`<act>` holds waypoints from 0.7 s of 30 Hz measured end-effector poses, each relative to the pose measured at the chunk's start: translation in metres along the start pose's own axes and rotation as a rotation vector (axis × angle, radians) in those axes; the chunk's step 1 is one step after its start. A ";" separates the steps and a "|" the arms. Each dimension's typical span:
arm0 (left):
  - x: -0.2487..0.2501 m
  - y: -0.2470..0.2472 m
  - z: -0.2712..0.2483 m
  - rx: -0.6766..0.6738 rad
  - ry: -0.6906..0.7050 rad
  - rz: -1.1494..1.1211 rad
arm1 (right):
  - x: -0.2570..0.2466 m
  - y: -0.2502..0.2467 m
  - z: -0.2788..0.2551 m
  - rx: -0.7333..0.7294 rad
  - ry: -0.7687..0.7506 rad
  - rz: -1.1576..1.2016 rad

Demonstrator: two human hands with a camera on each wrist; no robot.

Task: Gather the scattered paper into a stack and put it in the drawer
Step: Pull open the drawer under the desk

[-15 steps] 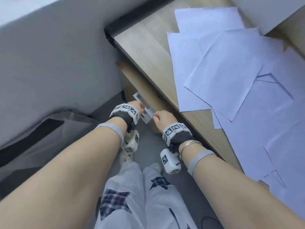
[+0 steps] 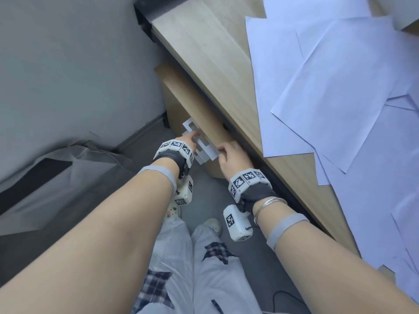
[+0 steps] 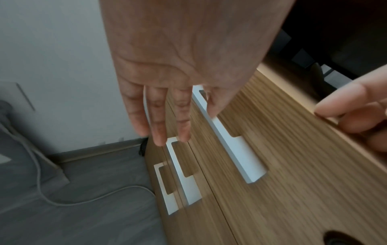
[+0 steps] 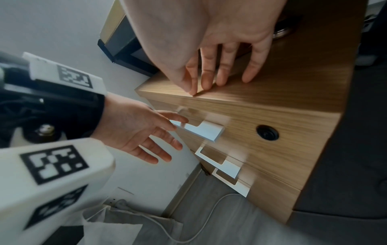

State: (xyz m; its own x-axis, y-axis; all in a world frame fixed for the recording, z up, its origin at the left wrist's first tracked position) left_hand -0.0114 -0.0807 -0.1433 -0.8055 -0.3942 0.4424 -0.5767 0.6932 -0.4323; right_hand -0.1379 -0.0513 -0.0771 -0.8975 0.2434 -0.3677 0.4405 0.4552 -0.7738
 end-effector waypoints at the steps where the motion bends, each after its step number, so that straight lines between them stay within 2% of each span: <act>1: -0.002 0.001 0.002 0.019 0.000 -0.045 | 0.000 -0.001 0.000 0.003 0.002 0.014; 6: -0.020 0.001 -0.001 0.044 -0.095 -0.169 | 0.001 -0.004 0.000 0.012 0.037 0.051; 16: -0.078 -0.008 -0.022 0.112 -0.364 -0.255 | -0.002 -0.003 0.001 0.021 0.090 -0.002; 21: -0.106 -0.010 -0.039 0.131 -0.421 -0.335 | -0.003 -0.005 0.001 0.031 0.142 -0.042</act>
State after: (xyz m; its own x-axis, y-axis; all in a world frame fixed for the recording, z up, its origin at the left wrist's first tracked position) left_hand 0.0856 -0.0222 -0.1549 -0.5447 -0.8059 0.2322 -0.8012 0.4181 -0.4282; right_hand -0.1376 -0.0554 -0.0731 -0.9022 0.3442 -0.2598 0.3998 0.4417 -0.8031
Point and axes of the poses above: each hand's wrist, its own z-axis towards the middle knuckle, its own y-axis out of the palm, x = y × z, the point moved 10 cm from there along z, towards the middle knuckle, and after that the axes turned 1 degree about y, right-handed, at the moved point
